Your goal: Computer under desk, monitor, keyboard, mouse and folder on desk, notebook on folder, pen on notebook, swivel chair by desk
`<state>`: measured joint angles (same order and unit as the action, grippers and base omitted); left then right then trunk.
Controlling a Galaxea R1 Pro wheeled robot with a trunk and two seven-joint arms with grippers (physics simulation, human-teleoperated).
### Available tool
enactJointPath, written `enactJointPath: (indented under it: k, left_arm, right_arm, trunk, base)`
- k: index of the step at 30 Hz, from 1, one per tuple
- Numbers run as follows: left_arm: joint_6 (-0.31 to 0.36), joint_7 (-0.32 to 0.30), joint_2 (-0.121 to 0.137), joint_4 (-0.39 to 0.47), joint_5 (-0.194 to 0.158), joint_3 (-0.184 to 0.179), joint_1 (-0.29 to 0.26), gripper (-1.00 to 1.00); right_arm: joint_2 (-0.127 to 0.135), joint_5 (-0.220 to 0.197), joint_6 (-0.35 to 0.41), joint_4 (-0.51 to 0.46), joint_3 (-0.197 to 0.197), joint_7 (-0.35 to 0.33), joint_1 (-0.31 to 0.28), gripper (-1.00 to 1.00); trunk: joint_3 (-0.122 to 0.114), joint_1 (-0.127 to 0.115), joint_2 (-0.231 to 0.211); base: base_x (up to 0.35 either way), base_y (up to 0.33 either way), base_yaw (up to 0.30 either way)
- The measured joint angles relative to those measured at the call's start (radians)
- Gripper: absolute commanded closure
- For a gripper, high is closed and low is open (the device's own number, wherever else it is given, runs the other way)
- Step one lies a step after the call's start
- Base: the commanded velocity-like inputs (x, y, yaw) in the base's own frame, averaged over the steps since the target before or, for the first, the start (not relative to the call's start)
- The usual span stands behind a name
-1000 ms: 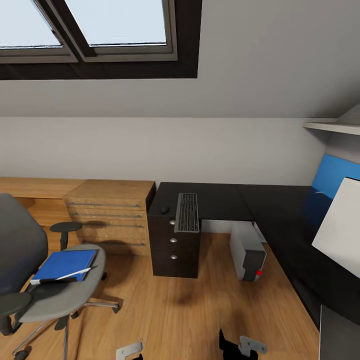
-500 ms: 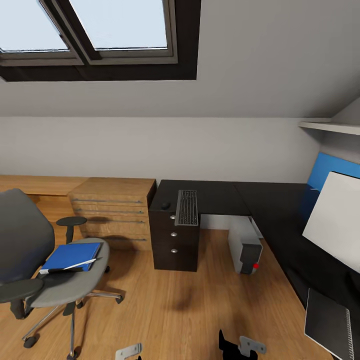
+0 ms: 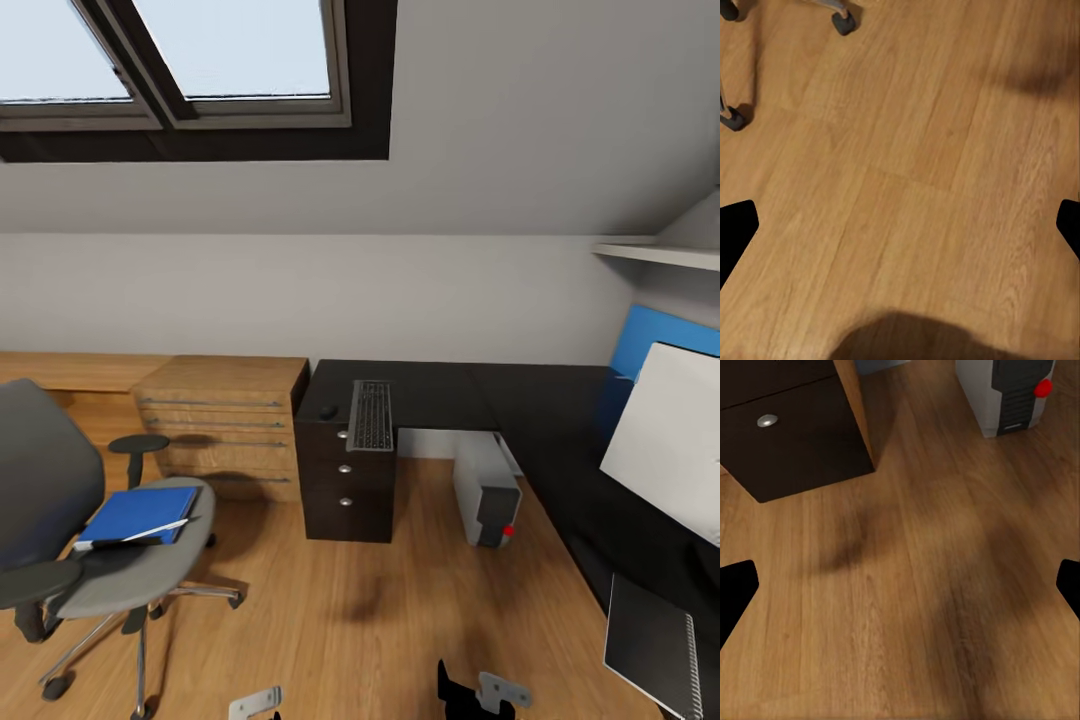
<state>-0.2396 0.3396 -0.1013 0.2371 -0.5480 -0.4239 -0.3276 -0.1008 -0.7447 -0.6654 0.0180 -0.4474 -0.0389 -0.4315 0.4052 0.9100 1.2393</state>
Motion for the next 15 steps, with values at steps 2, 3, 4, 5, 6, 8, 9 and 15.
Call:
enactJointPath:
  k: [2,3,4,5,6,8,9,15]
  left_arm:
    - [0.0,0.0,0.0,0.0,0.0,0.0,0.0,-1.0]
    - [0.0,0.0,0.0,0.0,0.0,0.0,0.0,-1.0]
    - [0.0,0.0,0.0,0.0,0.0,0.0,0.0,-1.0]
    - [0.0,0.0,0.0,0.0,0.0,0.0,0.0,-1.0]
    - [0.0,0.0,0.0,0.0,-0.001,0.0,0.0,-1.0]
    - [-0.001,0.0,0.0,0.0,-0.001,0.0,0.0,-1.0]
    - [-0.001,0.0,0.0,0.0,-0.001,0.0,0.0,-1.0]
    - [0.0,0.0,0.0,0.0,-0.001,0.0,0.0,-1.0]
  right_arm:
    - [0.0,0.0,0.0,0.0,0.0,0.0,0.0,-1.0]
    - [0.0,0.0,0.0,0.0,0.0,0.0,0.0,-1.0]
    - [0.0,0.0,0.0,0.0,0.0,0.0,0.0,-1.0]
    - [0.0,0.0,0.0,0.0,0.0,0.0,0.0,-1.0]
    - [0.0,0.0,0.0,0.0,0.0,0.0,0.0,-1.0]
    - [0.0,0.0,0.0,0.0,0.0,0.0,0.0,-1.0]
    - [0.0,0.0,0.0,0.0,0.0,0.0,0.0,-1.0]
    - [0.0,0.0,0.0,0.0,0.0,0.0,0.0,-1.0]
  trunk:
    - [0.0,0.0,0.0]
    - [0.0,0.0,0.0]
    - [0.0,0.0,0.0]
    - [0.0,0.0,0.0]
    - [0.0,0.0,0.0]
    - [0.0,0.0,0.0]
    - [0.0,0.0,0.0]
    - [0.0,0.0,0.0]
  base:
    - [0.09,0.067,-0.204]
    - [0.129,0.103,-0.219]
    - [0.17,0.14,-0.232]
    - [0.184,0.153,-0.237]
    - [0.205,0.172,-0.244]
    - [0.218,0.183,-0.249]
    - [0.227,0.191,-0.253]
    - [0.195,0.145,-0.256]
